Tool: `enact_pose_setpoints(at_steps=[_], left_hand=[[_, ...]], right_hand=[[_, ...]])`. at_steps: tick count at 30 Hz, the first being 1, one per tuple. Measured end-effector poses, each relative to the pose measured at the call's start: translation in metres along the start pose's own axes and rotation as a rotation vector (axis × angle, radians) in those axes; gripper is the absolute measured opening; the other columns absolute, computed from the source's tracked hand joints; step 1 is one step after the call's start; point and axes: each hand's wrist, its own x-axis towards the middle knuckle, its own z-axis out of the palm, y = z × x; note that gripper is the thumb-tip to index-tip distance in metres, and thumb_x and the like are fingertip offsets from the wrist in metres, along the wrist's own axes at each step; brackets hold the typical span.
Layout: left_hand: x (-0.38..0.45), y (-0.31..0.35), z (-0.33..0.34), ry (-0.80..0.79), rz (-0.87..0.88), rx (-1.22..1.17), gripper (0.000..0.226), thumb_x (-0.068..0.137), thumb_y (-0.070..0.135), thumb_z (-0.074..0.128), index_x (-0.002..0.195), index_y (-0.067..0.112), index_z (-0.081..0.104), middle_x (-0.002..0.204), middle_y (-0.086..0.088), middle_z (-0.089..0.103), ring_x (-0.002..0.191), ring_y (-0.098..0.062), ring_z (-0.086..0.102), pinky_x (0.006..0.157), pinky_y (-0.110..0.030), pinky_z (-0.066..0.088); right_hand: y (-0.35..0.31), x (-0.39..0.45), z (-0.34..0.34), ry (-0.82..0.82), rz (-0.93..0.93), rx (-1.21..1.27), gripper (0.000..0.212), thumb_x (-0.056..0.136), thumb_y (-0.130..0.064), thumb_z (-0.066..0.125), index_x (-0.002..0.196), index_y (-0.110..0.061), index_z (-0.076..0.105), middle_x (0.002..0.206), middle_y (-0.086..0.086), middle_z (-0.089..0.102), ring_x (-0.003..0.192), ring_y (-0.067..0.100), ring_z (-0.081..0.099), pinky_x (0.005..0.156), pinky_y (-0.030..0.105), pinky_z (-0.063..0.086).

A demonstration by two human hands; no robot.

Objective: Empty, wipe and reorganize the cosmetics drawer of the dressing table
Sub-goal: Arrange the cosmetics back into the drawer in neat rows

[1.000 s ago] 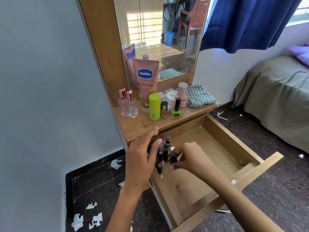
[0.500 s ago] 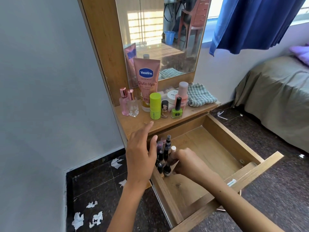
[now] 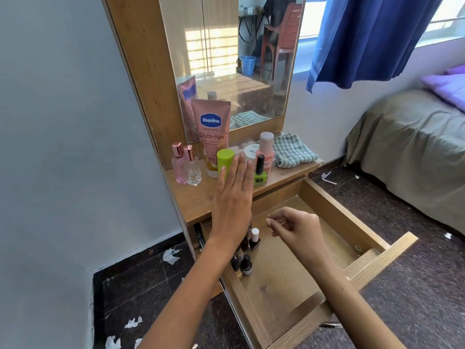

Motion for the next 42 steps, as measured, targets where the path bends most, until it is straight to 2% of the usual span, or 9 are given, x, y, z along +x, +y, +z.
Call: enact_pose_setpoints(at_steps=[4, 8, 12, 16, 21, 26, 32, 35, 42], left_hand=[[0.012, -0.008, -0.001, -0.032, 0.023, 0.117, 0.068, 0.085, 0.003, 0.041, 0.148, 0.006, 0.014, 0.157, -0.015, 0.016, 0.147, -0.026, 0.003, 0.115, -0.044, -0.016], [0.016, -0.011, -0.006, -0.010, 0.042, 0.099, 0.056, 0.082, 0.008, 0.065, 0.136, 0.007, 0.048, 0.142, -0.009, 0.049, 0.144, -0.027, 0.021, 0.118, -0.052, 0.002], [0.011, -0.010, -0.009, 0.164, 0.058, -0.041, 0.033, 0.077, 0.009, 0.073, 0.109, 0.012, 0.068, 0.114, -0.002, 0.068, 0.128, -0.028, 0.048, 0.114, -0.045, 0.015], [-0.001, -0.007, -0.016, 0.258, 0.059, -0.147, 0.017, 0.078, 0.010, 0.075, 0.095, 0.014, 0.071, 0.100, -0.001, 0.069, 0.107, -0.022, 0.060, 0.093, -0.034, 0.033], [-0.033, 0.004, -0.033, 0.267, 0.027, -0.302, 0.011, 0.083, 0.022, 0.071, 0.094, 0.020, 0.067, 0.101, 0.006, 0.066, 0.111, -0.014, 0.054, 0.103, -0.027, 0.021], [-0.057, 0.012, -0.042, 0.145, -0.002, -0.490, 0.013, 0.084, 0.022, 0.073, 0.094, 0.023, 0.064, 0.101, 0.012, 0.064, 0.113, -0.009, 0.054, 0.105, -0.035, 0.028], [-0.075, -0.003, -0.044, 0.031, -0.137, -0.511, 0.029, 0.086, 0.024, 0.070, 0.115, 0.023, 0.065, 0.111, 0.014, 0.065, 0.111, -0.003, 0.056, 0.101, -0.042, 0.038], [-0.082, -0.011, -0.044, 0.004, -0.222, -0.499, 0.029, 0.088, 0.019, 0.068, 0.116, 0.021, 0.066, 0.115, 0.013, 0.066, 0.109, -0.003, 0.057, 0.101, -0.040, 0.039], [-0.088, -0.014, -0.039, -0.031, -0.260, -0.473, 0.026, 0.089, 0.015, 0.066, 0.115, 0.021, 0.068, 0.122, 0.010, 0.064, 0.113, -0.006, 0.057, 0.101, -0.043, 0.040]], right_hand=[[0.002, 0.000, 0.003, -0.029, -0.009, -0.018, 0.005, 0.081, -0.017, 0.076, 0.079, -0.017, 0.072, 0.062, -0.004, 0.069, 0.057, 0.007, 0.067, 0.061, 0.038, 0.057], [0.002, 0.000, 0.003, -0.027, -0.029, -0.037, 0.005, 0.082, -0.018, 0.076, 0.078, -0.019, 0.072, 0.062, -0.007, 0.069, 0.057, 0.006, 0.067, 0.060, 0.036, 0.058], [0.003, 0.002, 0.003, -0.025, -0.041, -0.027, 0.004, 0.082, -0.018, 0.076, 0.080, -0.019, 0.072, 0.062, -0.007, 0.069, 0.058, 0.007, 0.067, 0.060, 0.038, 0.057], [0.002, 0.001, 0.003, -0.010, -0.083, -0.003, 0.007, 0.081, -0.020, 0.077, 0.086, -0.019, 0.073, 0.068, -0.012, 0.070, 0.063, 0.006, 0.068, 0.061, 0.036, 0.057], [-0.008, 0.003, 0.003, 0.010, -0.312, 0.053, 0.043, 0.078, -0.043, 0.076, 0.115, -0.023, 0.064, 0.108, -0.016, 0.063, 0.081, 0.006, 0.063, 0.064, 0.012, 0.048], [-0.010, -0.002, 0.012, -0.014, -0.423, -0.059, 0.027, 0.081, -0.024, 0.074, 0.106, -0.022, 0.064, 0.101, -0.013, 0.059, 0.075, 0.004, 0.057, 0.063, 0.010, 0.042], [-0.006, -0.004, 0.004, -0.278, -0.129, -0.240, 0.024, 0.073, -0.041, 0.078, 0.090, -0.025, 0.071, 0.082, -0.013, 0.067, 0.070, 0.002, 0.062, 0.068, 0.030, 0.054], [-0.002, -0.002, 0.006, -0.443, 0.054, -0.334, 0.024, 0.069, -0.034, 0.083, 0.088, -0.026, 0.070, 0.089, -0.013, 0.070, 0.071, 0.000, 0.063, 0.073, 0.026, 0.054], [-0.001, -0.002, 0.020, -0.543, 0.101, -0.398, 0.020, 0.068, -0.019, 0.083, 0.083, -0.020, 0.070, 0.088, -0.007, 0.070, 0.084, 0.010, 0.066, 0.074, 0.029, 0.055]])
